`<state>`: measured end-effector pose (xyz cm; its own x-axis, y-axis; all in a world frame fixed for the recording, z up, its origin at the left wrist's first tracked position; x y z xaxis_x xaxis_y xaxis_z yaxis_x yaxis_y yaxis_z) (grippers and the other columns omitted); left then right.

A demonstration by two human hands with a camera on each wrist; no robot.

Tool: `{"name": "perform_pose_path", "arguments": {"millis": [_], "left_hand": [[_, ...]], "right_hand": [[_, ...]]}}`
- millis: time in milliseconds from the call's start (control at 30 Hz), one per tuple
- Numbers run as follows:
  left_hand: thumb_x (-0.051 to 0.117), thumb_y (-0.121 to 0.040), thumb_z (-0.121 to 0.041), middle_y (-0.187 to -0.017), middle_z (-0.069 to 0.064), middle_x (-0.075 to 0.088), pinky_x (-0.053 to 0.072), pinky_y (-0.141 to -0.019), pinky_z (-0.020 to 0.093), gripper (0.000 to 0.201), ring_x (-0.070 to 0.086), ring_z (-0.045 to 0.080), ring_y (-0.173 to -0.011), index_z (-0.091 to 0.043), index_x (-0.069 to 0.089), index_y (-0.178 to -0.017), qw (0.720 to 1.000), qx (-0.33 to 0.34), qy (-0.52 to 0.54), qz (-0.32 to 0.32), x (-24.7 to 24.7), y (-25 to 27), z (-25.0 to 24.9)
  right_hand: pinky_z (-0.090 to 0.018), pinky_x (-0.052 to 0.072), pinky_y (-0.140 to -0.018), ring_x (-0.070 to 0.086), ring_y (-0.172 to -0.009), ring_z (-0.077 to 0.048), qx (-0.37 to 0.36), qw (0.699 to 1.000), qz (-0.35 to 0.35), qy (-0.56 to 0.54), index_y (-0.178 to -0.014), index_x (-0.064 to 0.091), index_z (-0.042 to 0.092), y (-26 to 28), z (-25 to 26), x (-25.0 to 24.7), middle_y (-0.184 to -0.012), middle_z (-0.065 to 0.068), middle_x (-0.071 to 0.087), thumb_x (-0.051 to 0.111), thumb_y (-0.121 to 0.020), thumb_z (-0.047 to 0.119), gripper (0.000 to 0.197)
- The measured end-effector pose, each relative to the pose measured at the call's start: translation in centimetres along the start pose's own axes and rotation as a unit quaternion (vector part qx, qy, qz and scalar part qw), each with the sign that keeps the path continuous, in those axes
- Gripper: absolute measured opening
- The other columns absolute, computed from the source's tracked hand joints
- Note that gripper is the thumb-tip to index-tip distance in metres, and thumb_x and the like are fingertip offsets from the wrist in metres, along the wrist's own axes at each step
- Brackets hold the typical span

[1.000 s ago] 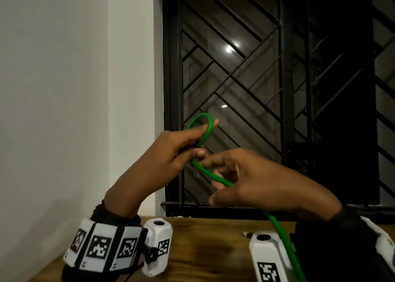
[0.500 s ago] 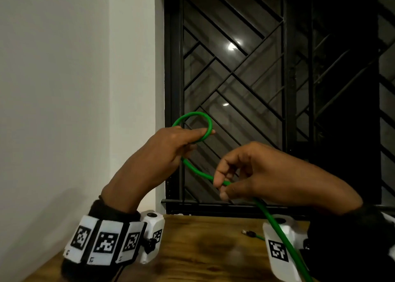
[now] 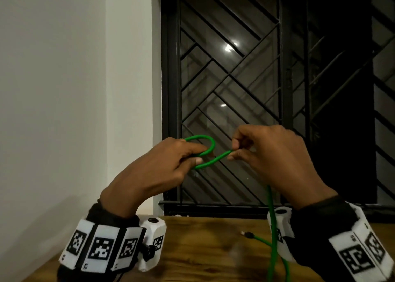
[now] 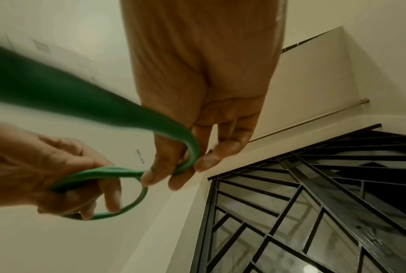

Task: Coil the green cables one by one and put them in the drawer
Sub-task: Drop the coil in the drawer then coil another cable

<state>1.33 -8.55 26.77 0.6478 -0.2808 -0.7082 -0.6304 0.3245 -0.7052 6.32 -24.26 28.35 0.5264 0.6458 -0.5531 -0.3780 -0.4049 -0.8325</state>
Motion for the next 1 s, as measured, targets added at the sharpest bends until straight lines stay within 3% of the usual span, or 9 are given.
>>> {"name": "perform_pose_path", "arguments": {"millis": [100,200,367,500,567,667,733,900,1000], "left_hand": [[0.049,-0.092,-0.041,-0.077,-0.009,0.061,0.041,-0.062,0.024,0.028,0.055,0.011,-0.075,-0.024,0.07,-0.098,1.0,0.001,0.029,0.002,-0.4,0.2,0.0],[0.052,-0.089,-0.044,-0.076,-0.016,0.057,0.036,-0.06,0.022,0.015,0.054,0.005,-0.071,-0.043,0.064,-0.097,0.999,-0.023,-0.008,-0.034,-1.5,0.4,1.1],[0.039,-0.094,-0.047,-0.056,-0.013,0.047,0.03,-0.053,0.026,0.023,0.049,0.007,-0.055,-0.036,0.057,-0.085,0.981,-0.089,-0.089,-0.149,-3.9,1.2,3.0],[0.045,-0.1,-0.035,-0.054,-0.012,0.048,0.038,-0.053,0.02,0.03,0.046,0.005,-0.054,-0.022,0.057,-0.075,0.971,-0.137,0.106,-0.168,-3.6,1.2,4.5],[0.04,-0.105,-0.024,-0.053,-0.01,0.041,0.036,-0.05,0.013,0.034,0.04,0.003,-0.051,-0.014,0.052,-0.075,0.94,-0.164,0.26,-0.145,-2.9,1.1,4.3],[0.033,-0.105,-0.024,-0.057,-0.004,0.035,0.037,-0.052,0.019,0.032,0.036,0.011,-0.051,-0.012,0.049,-0.081,0.879,-0.155,0.435,-0.116,-2.1,0.9,3.0],[0.034,-0.104,-0.025,-0.06,-0.002,0.032,0.038,-0.053,0.024,0.03,0.033,0.012,-0.052,-0.013,0.049,-0.082,0.823,-0.139,0.541,-0.103,-1.7,0.7,2.2],[0.035,-0.103,-0.029,-0.059,-0.006,0.033,0.038,-0.051,0.021,0.03,0.034,0.007,-0.05,-0.013,0.052,-0.085,0.694,-0.084,0.712,-0.068,-1.3,0.3,0.8],[0.034,-0.103,-0.027,-0.06,-0.007,0.037,0.039,-0.052,0.018,0.027,0.038,0.004,-0.051,-0.01,0.053,-0.097,0.629,-0.035,0.774,-0.063,-1.8,0.1,-0.1]], "right_hand": [[-0.017,0.025,-0.054,0.049,-0.068,0.005,-0.013,1.0,-0.021,0.013,-0.084,0.048,0.038,0.1,0.1,0.1,-0.072,0.019,0.056,0.065,-0.085,0.057,0.025],[-0.013,0.03,-0.056,0.053,-0.072,0.007,-0.009,0.999,0.032,-0.016,-0.088,0.048,0.038,0.1,-0.2,1.3,-0.078,0.017,0.06,0.065,-0.091,0.048,0.019],[-0.023,0.048,-0.067,0.059,-0.082,0.002,0.016,0.989,0.106,-0.099,-0.101,0.058,0.046,0.1,-0.7,2.3,-0.087,0.016,0.064,0.072,-0.088,0.039,0.021],[-0.028,0.049,-0.078,0.057,-0.099,0.001,0.01,0.992,0.114,-0.044,-0.139,0.041,0.057,0.2,-0.3,2.0,-0.122,0.028,0.059,0.071,-0.087,0.044,0.061],[-0.033,0.05,-0.081,0.058,-0.105,-0.006,0.008,0.996,0.08,-0.026,-0.145,0.031,0.058,0.2,-0.2,1.2,-0.128,0.023,0.058,0.066,-0.092,0.039,0.066],[-0.022,0.037,-0.06,0.052,-0.073,-0.001,0.007,0.997,0.076,-0.027,-0.148,0.024,0.057,0.1,-0.2,1.4,-0.087,0.024,0.052,0.055,-0.1,0.026,0.065],[-0.022,0.036,-0.054,0.051,-0.065,-0.002,0.002,0.996,0.079,-0.033,-0.147,0.022,0.055,0.2,0.2,1.7,-0.078,0.019,0.05,0.051,-0.102,0.021,0.064],[-0.041,0.058,-0.069,0.067,-0.079,-0.01,-0.002,0.994,0.05,-0.093,-0.13,0.029,0.047,0.1,0.3,2.8,-0.097,0.007,0.068,0.055,-0.098,0.012,0.054],[-0.038,0.06,-0.072,0.068,-0.082,-0.003,-0.006,0.989,0.042,-0.14,-0.115,0.027,0.042,-0.2,0.3,3.9,-0.119,0.011,0.066,0.055,-0.099,0.014,0.043]]}}
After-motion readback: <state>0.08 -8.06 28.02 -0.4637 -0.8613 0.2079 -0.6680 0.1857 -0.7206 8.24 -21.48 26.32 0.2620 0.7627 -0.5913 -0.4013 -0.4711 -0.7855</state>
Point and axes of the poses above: each hand's wrist, its own y-axis away from the middle knuckle, its own x-axis out of the palm, z = x × y, the point moved 8 cm from there along -y, towards the middle knuckle
